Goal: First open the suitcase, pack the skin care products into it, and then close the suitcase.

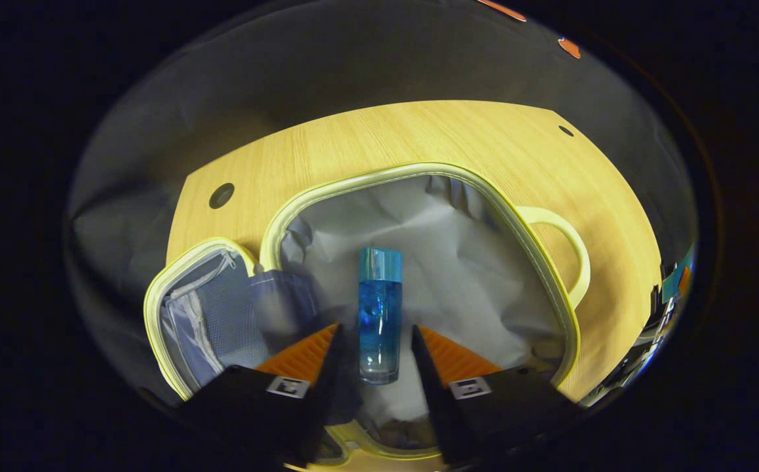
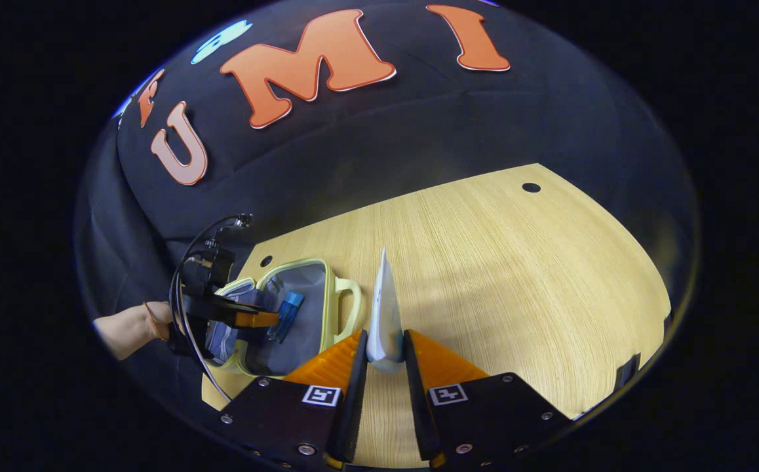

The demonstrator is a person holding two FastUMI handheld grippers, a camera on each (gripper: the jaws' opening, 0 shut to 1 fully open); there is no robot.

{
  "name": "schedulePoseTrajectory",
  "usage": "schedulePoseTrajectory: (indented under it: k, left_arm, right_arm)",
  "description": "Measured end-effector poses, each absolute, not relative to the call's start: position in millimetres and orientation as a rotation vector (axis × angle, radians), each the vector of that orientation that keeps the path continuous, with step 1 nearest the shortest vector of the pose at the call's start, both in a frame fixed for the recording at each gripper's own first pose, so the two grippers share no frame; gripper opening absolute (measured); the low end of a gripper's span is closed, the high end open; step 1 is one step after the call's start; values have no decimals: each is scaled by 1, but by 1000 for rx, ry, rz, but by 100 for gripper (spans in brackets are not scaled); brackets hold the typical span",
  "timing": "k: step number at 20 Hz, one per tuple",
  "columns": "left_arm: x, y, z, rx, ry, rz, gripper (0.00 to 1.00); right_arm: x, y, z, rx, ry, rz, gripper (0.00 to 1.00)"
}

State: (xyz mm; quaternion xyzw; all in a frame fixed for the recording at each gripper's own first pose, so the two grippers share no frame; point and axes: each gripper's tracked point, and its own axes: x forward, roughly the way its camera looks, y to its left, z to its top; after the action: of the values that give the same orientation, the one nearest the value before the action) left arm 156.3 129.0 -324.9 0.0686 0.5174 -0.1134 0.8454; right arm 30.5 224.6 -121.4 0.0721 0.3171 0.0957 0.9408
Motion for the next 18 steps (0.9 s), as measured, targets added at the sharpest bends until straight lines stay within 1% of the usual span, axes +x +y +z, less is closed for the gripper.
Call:
schedulePoseTrajectory:
  k: [1,3,7,10,14,18]
  left_arm:
    - [158,130,-323,145,1071,-235,90]
    - [159,134,-306,137,1016,-218,100]
    - [151,135,-270,78,882,-212,100]
    - [148,150,-234,16,742,-188,100]
    - [132,193,-179,-27,604,-122,99]
    - [114,249,-152,-80,504,-19,99]
  right_arm:
    - [32,225,-119,132,640,199,35]
    - [38,232,-109,118,630,222,35]
    - [50,264,-92,96,647,295,35]
    - [55,302,-92,60,714,364,35]
    - [58,361,-104,-20,834,477,35]
    - [58,412,-136,-58,970,542,35]
